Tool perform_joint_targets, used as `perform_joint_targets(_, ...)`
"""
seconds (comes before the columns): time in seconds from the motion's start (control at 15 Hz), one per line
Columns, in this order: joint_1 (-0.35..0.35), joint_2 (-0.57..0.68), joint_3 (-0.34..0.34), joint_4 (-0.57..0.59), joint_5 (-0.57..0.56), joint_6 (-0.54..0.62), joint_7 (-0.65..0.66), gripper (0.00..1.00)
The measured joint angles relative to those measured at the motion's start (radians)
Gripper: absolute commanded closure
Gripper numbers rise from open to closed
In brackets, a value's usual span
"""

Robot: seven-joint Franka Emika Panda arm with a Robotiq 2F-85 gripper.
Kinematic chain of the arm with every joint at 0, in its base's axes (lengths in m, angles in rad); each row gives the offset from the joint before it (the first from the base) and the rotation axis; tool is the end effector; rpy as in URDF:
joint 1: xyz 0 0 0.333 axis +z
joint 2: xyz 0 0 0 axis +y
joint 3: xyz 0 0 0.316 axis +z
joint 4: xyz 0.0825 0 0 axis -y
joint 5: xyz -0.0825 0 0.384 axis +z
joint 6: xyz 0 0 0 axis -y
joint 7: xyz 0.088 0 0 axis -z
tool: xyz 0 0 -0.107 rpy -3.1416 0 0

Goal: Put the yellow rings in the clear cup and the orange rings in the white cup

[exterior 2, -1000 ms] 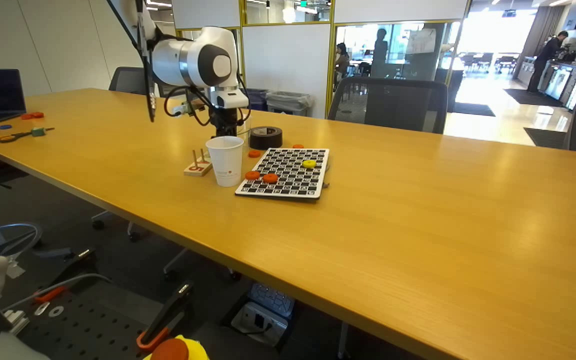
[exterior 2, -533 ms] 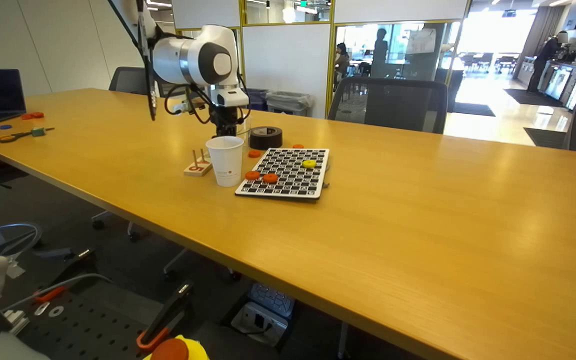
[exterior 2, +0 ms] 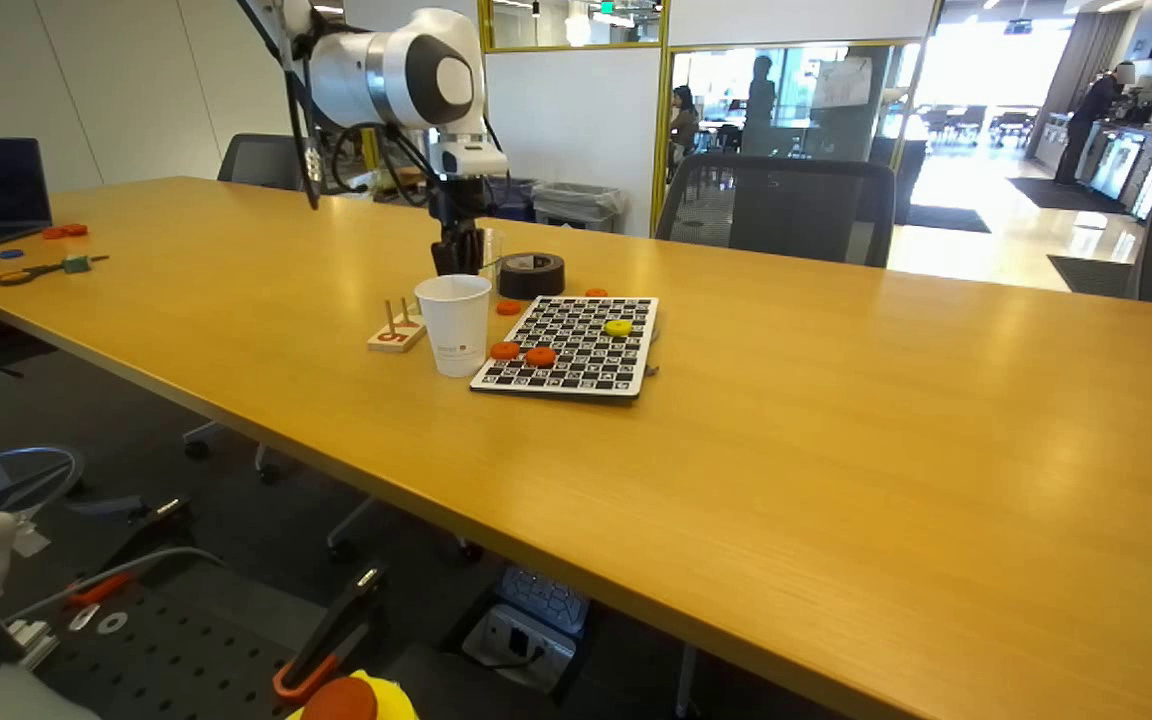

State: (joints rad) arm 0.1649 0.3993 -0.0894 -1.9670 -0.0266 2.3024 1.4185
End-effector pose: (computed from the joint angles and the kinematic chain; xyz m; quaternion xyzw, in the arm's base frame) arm 0.6058 0.0471 0.2641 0.7897 -0.6121 -0.0046 0.0411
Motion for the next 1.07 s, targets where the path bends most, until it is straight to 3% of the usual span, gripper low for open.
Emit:
perform_joint_targets(0.53,0.001,-0.116,0.004,0.01,-0.123,0.029,0.048,0.83)
perform_joint_targets(1.07,-0.002,-0.066,0.037,0.124,-0.122,0.081,-0.017,0.83)
